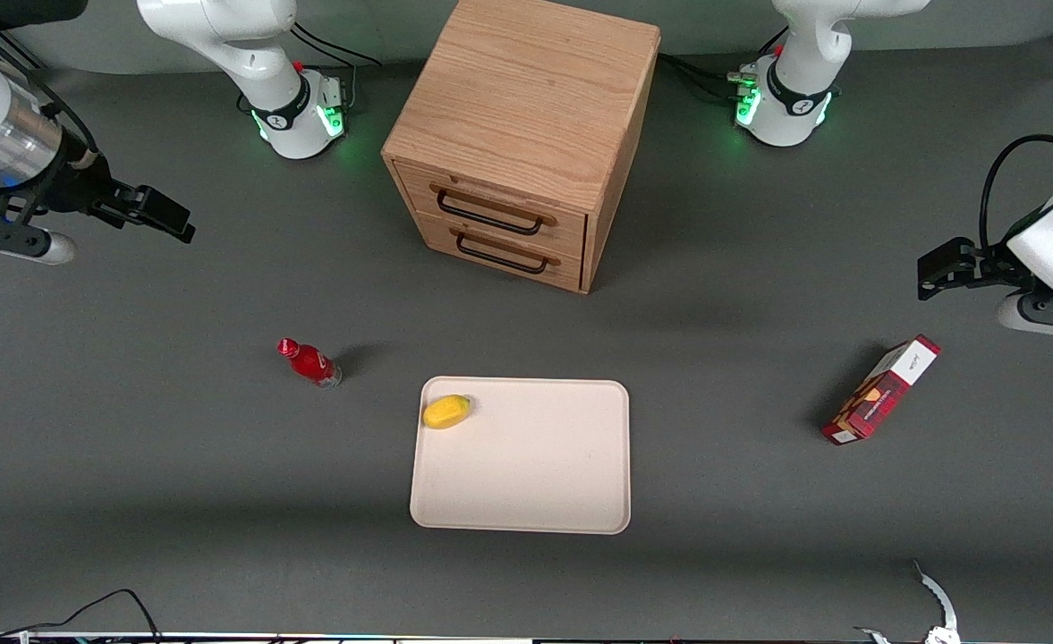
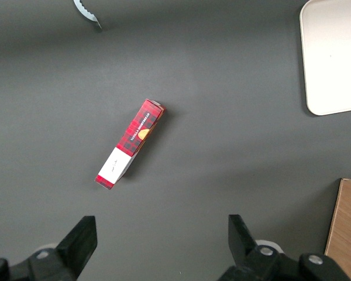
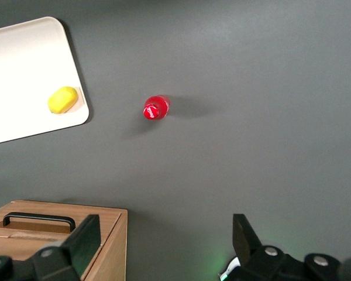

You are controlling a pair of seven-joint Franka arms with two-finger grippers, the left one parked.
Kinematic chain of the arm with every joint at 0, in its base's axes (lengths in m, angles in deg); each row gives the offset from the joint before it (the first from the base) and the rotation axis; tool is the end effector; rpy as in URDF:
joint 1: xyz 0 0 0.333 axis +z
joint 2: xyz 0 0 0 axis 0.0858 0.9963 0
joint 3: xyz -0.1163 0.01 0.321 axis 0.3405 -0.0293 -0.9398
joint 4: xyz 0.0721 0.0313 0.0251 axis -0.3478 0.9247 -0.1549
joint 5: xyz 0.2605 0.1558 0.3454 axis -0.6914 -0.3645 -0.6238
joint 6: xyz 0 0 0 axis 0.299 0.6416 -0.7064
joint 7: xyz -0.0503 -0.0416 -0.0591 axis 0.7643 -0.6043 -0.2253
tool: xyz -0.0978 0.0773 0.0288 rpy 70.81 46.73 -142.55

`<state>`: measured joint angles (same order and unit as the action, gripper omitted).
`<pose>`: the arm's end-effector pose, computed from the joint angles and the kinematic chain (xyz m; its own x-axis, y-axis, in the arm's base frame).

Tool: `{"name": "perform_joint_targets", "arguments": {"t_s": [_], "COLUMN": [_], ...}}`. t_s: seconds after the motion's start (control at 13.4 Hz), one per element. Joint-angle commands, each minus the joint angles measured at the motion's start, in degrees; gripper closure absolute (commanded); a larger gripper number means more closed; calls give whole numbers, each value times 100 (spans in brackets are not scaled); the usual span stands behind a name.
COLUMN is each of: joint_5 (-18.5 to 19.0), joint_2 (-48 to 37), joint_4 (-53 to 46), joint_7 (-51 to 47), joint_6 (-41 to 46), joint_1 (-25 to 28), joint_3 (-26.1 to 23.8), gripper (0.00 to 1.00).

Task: Place coke bottle on tray
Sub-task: 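Move the right gripper down to the red Coca-Cola bottle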

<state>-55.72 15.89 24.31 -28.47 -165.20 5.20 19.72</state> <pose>0.5814 0.0850 0.6355 0.9579 -0.2753 -0.0810 -0.2764 -0.9611 -0.0023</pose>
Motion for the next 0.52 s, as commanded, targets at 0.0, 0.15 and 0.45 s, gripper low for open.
{"name": "perform_joint_targets", "arguments": {"t_s": [0.0, 0.15, 0.45], "joint_5": [21, 20, -320], "joint_2": [49, 57, 197], "joint_4": [-198, -224, 431], "joint_7": [27, 105, 123], "joint_6": [248, 267, -327], "joint_1": [16, 7, 7], "joint_3": [124, 160, 151], "gripper": [0, 0, 0]}}
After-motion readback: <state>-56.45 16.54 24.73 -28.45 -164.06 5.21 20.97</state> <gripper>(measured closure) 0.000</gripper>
